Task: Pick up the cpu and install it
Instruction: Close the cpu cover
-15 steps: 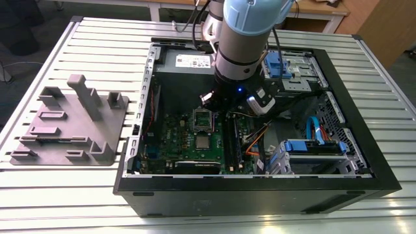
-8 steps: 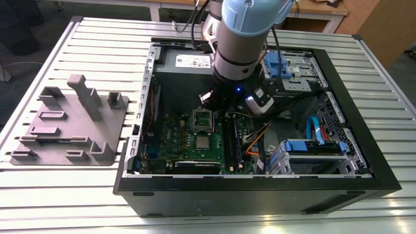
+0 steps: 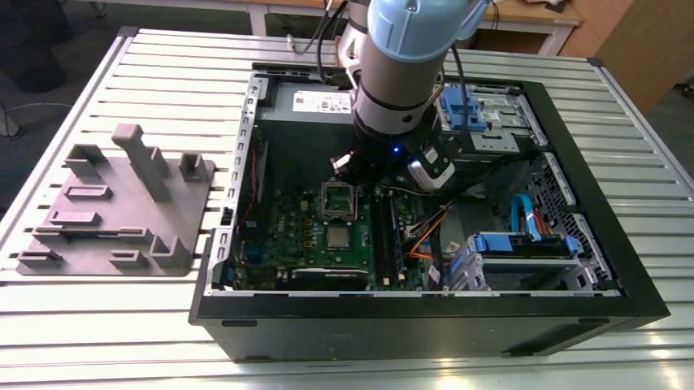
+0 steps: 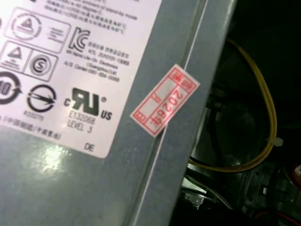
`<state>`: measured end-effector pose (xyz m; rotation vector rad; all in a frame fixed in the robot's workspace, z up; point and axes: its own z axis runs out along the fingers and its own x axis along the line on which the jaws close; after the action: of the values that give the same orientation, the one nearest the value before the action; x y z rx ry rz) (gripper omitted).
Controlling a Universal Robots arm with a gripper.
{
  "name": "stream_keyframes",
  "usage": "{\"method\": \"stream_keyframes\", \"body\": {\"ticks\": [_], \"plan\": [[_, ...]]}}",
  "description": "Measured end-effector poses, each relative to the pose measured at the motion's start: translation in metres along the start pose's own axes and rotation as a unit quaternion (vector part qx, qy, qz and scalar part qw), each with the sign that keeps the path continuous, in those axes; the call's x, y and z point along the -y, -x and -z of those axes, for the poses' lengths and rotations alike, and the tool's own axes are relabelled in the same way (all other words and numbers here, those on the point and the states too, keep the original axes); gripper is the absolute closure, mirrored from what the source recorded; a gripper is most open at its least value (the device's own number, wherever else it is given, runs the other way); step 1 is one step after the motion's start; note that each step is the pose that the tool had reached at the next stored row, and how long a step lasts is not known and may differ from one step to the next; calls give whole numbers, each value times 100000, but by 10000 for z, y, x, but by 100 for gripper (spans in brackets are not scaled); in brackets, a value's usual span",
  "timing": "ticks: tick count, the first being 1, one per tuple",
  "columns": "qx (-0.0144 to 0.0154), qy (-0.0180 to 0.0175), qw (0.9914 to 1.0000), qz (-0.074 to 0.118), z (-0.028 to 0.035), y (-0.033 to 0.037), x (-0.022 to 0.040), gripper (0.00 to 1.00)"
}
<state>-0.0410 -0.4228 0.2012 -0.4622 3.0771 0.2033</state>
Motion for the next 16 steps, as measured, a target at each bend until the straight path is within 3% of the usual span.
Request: {"method": "stream_keyframes", "body": {"ticks": [16], "plan": [[-137,46,99984,1774,13,-20,-5,89]]}}
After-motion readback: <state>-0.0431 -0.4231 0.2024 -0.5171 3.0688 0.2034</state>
